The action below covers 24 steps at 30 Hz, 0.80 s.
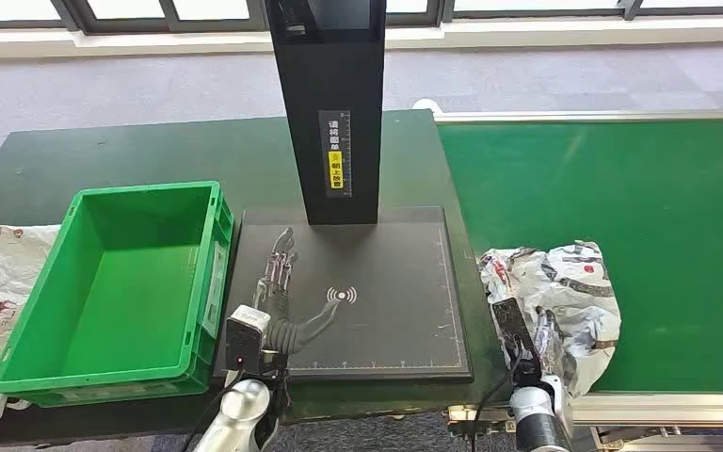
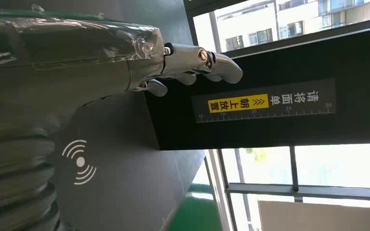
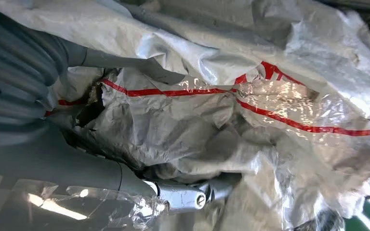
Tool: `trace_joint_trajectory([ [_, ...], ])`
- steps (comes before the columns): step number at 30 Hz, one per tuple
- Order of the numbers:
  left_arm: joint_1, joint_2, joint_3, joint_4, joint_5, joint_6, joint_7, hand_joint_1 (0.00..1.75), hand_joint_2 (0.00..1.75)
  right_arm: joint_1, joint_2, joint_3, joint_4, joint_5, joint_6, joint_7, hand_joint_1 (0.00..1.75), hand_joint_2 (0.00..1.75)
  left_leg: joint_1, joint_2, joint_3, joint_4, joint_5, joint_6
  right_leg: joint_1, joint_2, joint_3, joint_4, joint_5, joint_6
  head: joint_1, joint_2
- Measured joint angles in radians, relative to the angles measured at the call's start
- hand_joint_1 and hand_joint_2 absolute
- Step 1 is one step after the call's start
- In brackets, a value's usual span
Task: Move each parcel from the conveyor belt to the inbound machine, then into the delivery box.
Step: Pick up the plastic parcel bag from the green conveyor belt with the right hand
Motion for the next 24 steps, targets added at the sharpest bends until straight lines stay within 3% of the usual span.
trace_joint_trajectory([
  [21, 0.001, 0.000, 0.000, -0.008, -0.004, 0.000, 0.000, 0.00, 1.75, 0.012, 0.006, 0.011, -0.034, -0.084, -0.011, -0.095, 1.75, 1.75, 0.001, 0.001, 0.000, 0.000, -0.001, -0.001, 0.000, 0.001, 0.000, 0.000, 0.000, 0.000, 0.000, 0.000],
  [24, 0.002, 0.000, 0.000, -0.008, -0.005, -0.002, 0.000, 0.00, 1.75, 0.019, 0.009, 0.011, -0.044, -0.130, 0.020, -0.138, 1.75, 1.75, 0.001, 0.001, 0.000, 0.000, -0.001, -0.001, 0.000, 0.001, 0.000, 0.000, 0.000, 0.000, 0.000, 0.000],
])
